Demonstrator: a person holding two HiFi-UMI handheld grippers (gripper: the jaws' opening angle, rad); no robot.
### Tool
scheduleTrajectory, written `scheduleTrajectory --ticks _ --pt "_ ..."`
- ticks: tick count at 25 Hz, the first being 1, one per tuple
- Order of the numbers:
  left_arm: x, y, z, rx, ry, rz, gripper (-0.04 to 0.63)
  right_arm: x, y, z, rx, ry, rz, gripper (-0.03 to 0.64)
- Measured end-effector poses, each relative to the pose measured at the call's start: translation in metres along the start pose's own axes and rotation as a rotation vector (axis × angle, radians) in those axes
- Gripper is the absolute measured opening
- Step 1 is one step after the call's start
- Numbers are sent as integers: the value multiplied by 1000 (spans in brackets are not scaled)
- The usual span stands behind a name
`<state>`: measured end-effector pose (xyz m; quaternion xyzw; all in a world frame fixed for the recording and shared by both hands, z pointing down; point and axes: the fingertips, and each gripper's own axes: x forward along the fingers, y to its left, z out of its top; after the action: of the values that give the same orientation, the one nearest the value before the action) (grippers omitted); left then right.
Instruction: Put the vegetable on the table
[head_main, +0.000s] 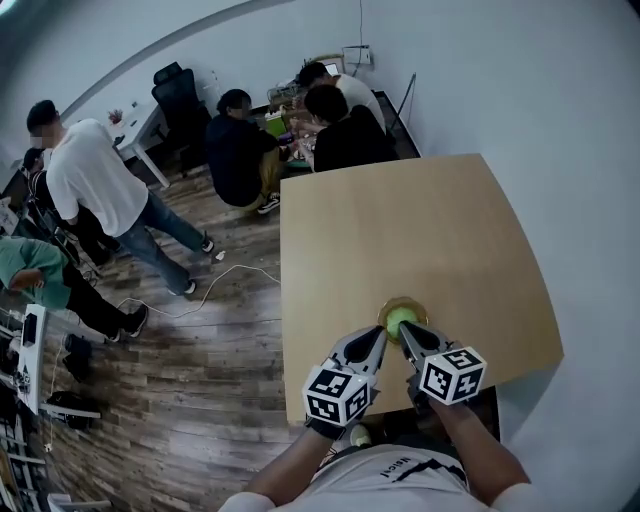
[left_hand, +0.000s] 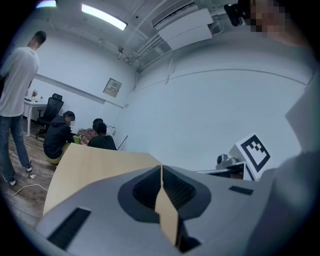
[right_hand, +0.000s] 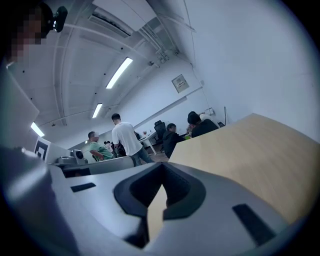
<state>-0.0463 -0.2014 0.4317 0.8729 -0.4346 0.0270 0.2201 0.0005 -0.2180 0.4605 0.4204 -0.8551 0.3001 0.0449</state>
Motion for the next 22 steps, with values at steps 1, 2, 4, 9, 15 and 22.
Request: scheduleTrajectory --ticks 1,2,4,9,15,22 --pt "-2 -2 3 2 -7 -2 23 -2 4 3 -17 -5 0 14" --pt "-4 -4 6 5 -14 -4 23 -4 8 6 -31 -10 1 14" --pt "-6 -7 10 11 -25 -7 23 -6 14 12 -49 -19 5 12" --pt "-13 -10 17 23 -40 -7 21 -9 23 16 -65 -29 9 12" --pt "-16 -9 18 28 -43 -2 20 -8 27 16 -73 -26 13 12" --pt "-10 -6 20 33 -51 15 20 -5 19 17 -78 -23 11 12"
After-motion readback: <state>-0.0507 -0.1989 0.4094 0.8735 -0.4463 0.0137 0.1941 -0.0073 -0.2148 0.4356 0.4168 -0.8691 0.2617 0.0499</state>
